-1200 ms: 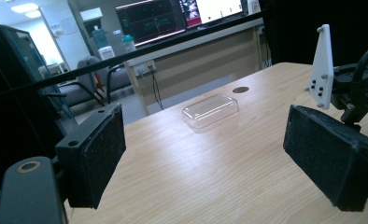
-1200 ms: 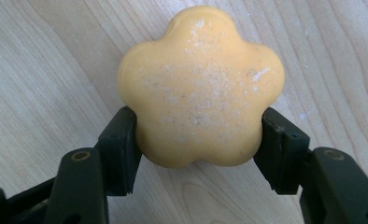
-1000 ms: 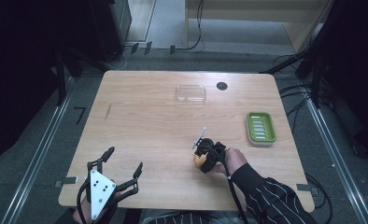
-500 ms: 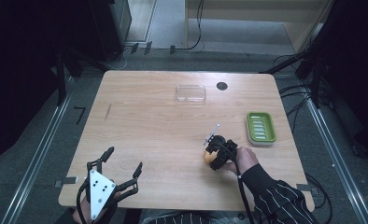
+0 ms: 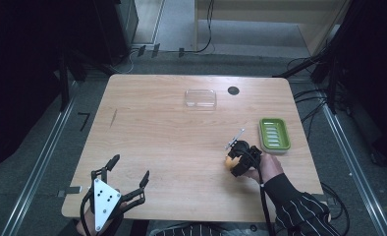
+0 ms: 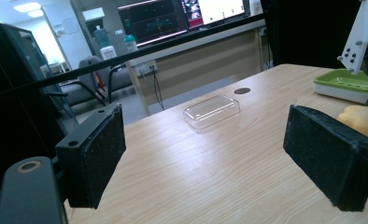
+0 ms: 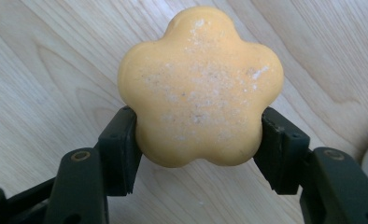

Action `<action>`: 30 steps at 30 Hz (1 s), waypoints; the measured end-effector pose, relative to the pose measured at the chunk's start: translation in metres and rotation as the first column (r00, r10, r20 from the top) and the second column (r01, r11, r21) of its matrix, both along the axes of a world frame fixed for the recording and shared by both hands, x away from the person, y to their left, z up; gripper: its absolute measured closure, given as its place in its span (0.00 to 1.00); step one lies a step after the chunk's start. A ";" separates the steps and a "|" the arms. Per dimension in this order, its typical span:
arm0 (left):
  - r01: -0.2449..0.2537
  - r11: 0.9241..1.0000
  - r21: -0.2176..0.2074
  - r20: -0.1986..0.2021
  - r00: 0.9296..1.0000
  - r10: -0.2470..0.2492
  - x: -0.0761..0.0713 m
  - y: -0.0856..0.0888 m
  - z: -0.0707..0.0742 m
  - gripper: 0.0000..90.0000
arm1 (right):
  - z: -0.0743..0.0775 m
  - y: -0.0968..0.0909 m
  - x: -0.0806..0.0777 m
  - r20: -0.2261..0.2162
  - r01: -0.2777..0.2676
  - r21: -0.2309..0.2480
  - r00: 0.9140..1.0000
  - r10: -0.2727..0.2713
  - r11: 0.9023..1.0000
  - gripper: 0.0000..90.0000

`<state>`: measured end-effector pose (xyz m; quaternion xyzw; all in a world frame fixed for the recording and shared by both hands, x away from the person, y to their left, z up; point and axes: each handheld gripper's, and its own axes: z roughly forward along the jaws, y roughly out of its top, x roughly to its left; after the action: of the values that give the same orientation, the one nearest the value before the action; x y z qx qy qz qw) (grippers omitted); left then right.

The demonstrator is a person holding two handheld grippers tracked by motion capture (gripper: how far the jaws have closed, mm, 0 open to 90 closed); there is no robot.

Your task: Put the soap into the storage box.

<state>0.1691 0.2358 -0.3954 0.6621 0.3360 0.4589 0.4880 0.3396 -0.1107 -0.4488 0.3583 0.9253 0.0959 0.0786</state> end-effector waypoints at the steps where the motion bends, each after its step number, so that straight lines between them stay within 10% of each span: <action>1: 0.000 1.000 0.000 0.000 1.000 0.000 0.000 0.000 0.000 0.14 | 0.000 -0.002 0.000 -0.002 0.004 -0.004 1.000 -0.004 1.000 0.45; 30: 0.002 1.000 0.002 0.000 1.000 -0.002 0.000 0.000 0.000 0.14 | 0.006 -0.045 0.003 0.010 0.106 -0.002 0.994 -0.106 0.994 0.45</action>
<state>0.1692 0.2354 -0.3953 0.6630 0.3347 0.4587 0.4878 0.3426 -0.1561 -0.4431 0.4065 0.9047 0.0923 0.0884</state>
